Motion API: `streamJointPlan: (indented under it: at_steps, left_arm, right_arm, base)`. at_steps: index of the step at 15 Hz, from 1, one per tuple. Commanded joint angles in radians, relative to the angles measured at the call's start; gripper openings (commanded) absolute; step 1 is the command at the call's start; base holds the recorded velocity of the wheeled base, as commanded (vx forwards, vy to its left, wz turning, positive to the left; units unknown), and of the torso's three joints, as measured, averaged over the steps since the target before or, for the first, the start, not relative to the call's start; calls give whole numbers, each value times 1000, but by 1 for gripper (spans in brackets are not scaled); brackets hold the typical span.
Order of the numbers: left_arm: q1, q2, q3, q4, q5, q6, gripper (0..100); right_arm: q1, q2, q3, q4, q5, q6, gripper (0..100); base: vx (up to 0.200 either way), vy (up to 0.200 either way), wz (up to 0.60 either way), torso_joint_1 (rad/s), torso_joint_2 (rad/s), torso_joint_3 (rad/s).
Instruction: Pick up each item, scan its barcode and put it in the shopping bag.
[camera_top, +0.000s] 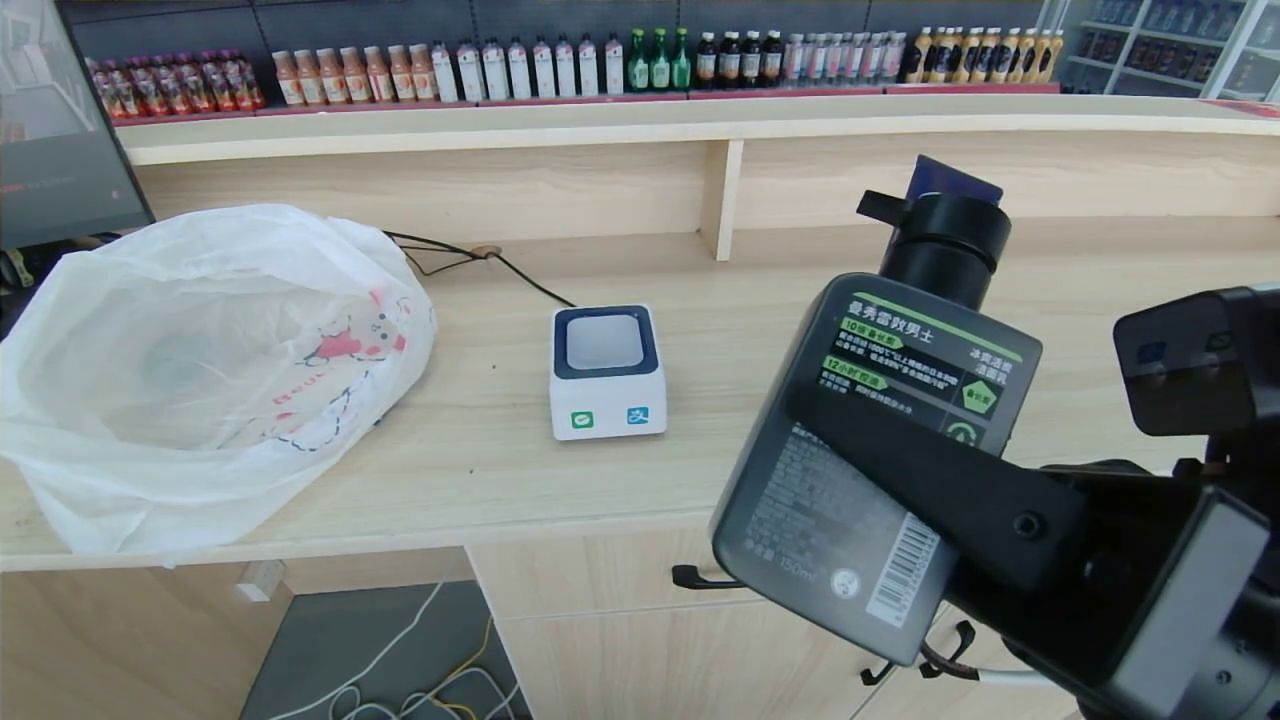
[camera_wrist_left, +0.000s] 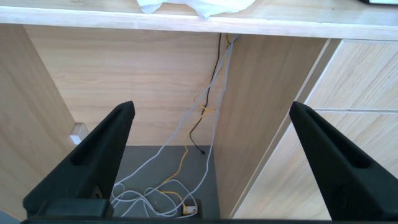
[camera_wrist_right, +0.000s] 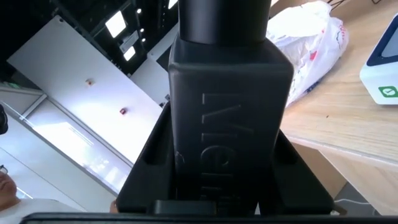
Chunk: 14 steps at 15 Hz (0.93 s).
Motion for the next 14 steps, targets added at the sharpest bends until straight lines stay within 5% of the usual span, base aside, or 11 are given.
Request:
streamJointPlan:
  at_steps: [1, 14]
  left_arm:
    - [0, 0, 0, 0, 1, 0, 100]
    - [0, 0, 0, 0, -1, 0, 100]
  right_arm:
    - [2, 2, -2, -1, 0, -1, 0]
    - [17, 2, -24, 15, -10, -79, 0]
  base:
    - [0, 0, 0, 0, 0, 0]
    - [0, 0, 0, 0, 0, 0]
